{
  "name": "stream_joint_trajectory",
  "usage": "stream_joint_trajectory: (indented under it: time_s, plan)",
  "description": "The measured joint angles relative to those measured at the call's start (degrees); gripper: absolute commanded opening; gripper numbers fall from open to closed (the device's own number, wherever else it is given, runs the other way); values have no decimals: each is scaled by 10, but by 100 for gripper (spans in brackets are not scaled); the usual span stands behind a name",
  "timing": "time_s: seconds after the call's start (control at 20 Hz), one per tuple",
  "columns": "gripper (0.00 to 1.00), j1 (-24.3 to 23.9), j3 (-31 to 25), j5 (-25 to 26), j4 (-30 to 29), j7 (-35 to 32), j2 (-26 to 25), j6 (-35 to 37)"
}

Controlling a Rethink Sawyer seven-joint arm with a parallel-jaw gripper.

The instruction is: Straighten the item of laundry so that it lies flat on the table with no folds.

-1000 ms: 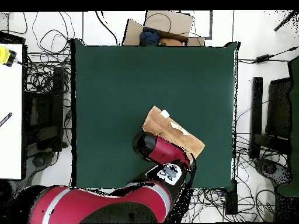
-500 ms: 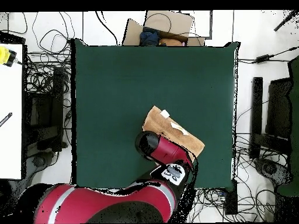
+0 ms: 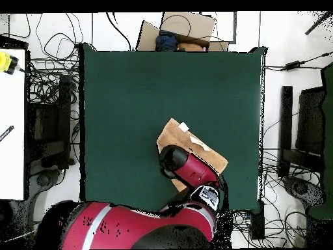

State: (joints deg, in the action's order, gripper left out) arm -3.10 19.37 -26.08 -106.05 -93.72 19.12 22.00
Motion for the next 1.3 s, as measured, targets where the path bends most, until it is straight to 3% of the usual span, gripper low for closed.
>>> stream_joint_trajectory:
  time_s: [0.85,1.3]
  plan:
    - [100,3,-18,-22,-11,0,17,64]
    - [100,58,-19,-49,-35,-12,35,78]
